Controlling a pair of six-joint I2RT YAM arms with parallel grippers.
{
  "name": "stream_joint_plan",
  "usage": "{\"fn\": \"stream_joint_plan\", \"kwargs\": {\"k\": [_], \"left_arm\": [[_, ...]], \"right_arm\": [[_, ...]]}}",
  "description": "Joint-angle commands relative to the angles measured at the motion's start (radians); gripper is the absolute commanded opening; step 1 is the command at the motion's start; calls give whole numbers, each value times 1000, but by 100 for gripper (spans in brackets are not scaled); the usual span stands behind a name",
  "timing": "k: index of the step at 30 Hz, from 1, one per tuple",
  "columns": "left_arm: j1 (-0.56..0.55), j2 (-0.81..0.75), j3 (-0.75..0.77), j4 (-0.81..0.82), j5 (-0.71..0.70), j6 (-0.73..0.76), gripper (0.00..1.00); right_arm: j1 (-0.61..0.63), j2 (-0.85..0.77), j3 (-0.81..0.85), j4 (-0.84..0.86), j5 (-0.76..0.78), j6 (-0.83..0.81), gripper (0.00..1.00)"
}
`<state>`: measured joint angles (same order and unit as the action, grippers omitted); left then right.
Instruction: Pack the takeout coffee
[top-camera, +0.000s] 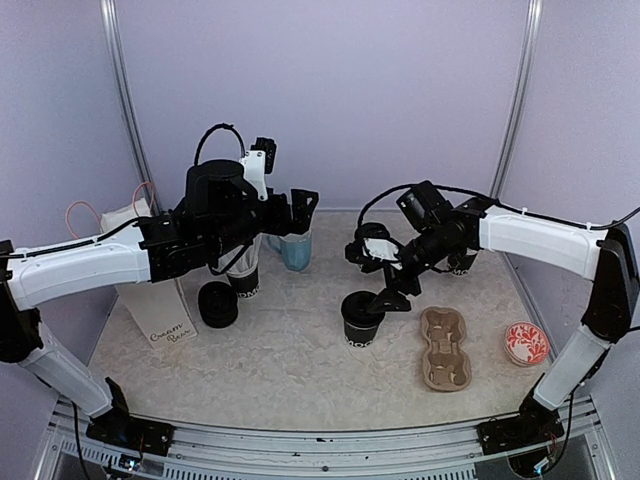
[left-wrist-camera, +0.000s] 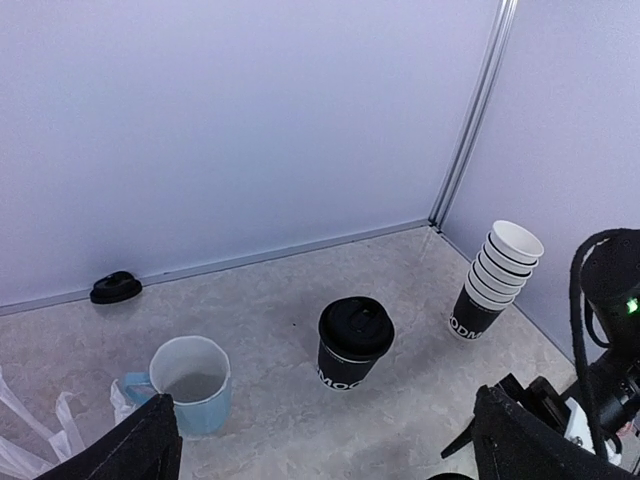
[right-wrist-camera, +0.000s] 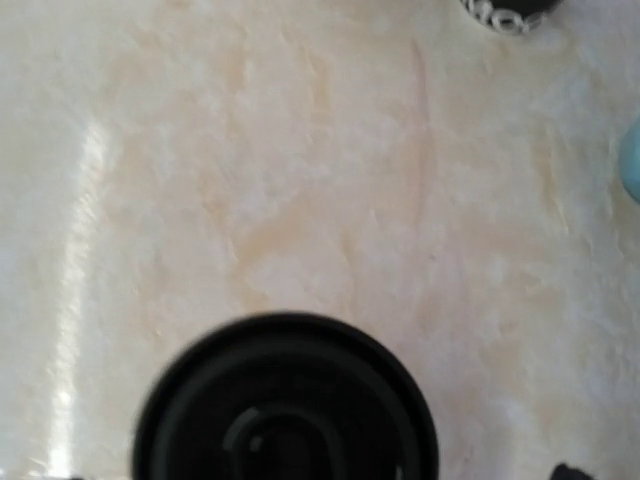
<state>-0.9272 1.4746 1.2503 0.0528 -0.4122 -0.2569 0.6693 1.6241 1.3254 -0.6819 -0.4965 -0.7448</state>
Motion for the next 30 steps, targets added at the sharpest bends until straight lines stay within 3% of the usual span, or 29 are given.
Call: {"fn": "stream_joint_plan", "kwargs": {"k": [1,9,12,17,21,24,30], "left_arm": [[7,-55,-41,53,77,-16,98],[12,-53,-47,38,123,-5,89],[12,-53,-56,41,128,-10,88],[14,-52,-64,41,137,-12,88],[13,-50,-63,32,141,-13,88],[14,-52,-62,21,142,-15,90],[14,-62,-67,2,133,-14,91]], "right_arm": [[12,56,8,-11,72,-18,99],[16,133,56,-63,32,-2,89],[16,160,79,-81,23,8,80],[16,187,105,-82,4,42,74],[15,216,133,-92,-11,55,79],[15,217,154,-129,-59,48,99],[18,183,156,-118,-98,58,99]]}}
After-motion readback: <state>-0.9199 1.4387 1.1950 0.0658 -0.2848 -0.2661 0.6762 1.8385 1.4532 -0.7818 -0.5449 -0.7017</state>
